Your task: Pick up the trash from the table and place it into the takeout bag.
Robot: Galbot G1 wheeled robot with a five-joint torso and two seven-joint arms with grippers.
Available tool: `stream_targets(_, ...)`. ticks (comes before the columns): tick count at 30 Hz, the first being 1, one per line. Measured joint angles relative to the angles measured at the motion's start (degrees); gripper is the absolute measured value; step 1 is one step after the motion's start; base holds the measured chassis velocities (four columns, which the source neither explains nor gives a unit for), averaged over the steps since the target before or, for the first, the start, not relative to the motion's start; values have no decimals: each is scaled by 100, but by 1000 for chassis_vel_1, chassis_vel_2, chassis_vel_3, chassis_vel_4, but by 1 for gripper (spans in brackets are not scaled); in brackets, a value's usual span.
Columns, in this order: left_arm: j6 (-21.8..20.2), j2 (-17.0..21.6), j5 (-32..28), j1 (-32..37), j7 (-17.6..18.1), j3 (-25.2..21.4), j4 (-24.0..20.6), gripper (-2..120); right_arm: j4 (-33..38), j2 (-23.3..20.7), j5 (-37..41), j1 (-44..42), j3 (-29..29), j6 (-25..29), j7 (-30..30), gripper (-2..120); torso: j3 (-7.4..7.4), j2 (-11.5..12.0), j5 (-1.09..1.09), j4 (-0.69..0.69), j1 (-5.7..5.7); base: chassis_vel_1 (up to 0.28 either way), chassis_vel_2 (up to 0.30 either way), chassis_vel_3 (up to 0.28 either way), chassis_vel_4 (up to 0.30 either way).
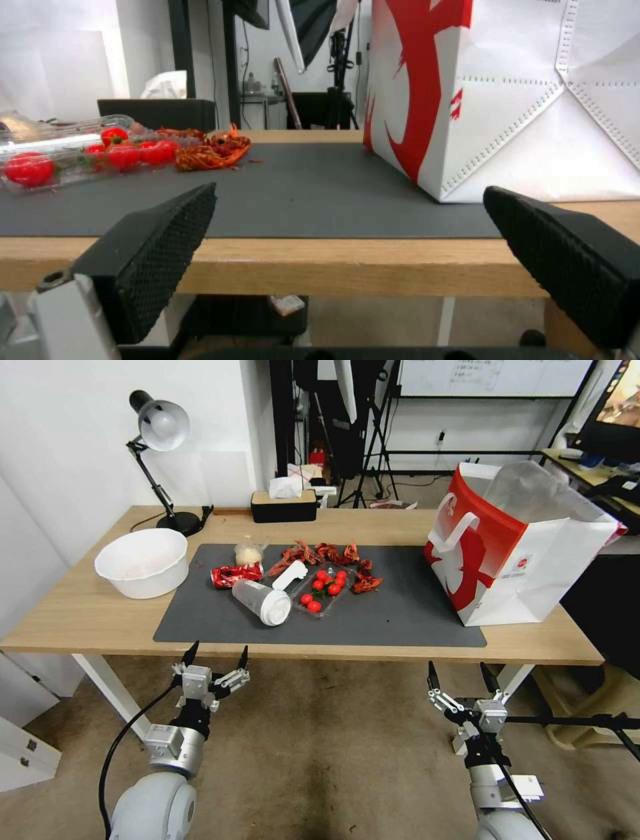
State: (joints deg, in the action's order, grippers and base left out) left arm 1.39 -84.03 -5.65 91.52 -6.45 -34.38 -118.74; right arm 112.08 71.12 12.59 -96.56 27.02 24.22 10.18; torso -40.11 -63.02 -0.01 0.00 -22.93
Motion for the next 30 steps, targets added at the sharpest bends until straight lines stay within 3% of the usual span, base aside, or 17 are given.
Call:
stream_targets(9, 171, 238, -173, -278, -239, 583, -40, 100, 11, 71, -112, 78, -3, -3, -30, 100, 0, 0, 1, -1, 0, 0, 0, 0, 0)
stream_targets(15, 27, 562, -219, -1128, -208, 1069, 381, 100, 44, 89, -146, 126, 1, -26, -38, 100, 0, 0, 0, 0, 0, 0, 0, 0, 0)
stream_targets(24, -127, 806, -316, -1879, -205, 1271, 877, 100, 79, 131, -160, 164, 39, -41, -36, 100, 0, 0, 0, 0, 0, 0, 0, 0, 0)
stream_targets(30, -146, 910, -342, -2029, -207, 1299, 1096, 99, 82, 147, -164, 181, 50, -44, -33, 100, 0, 0, 0, 0, 0, 0, 0, 0, 0)
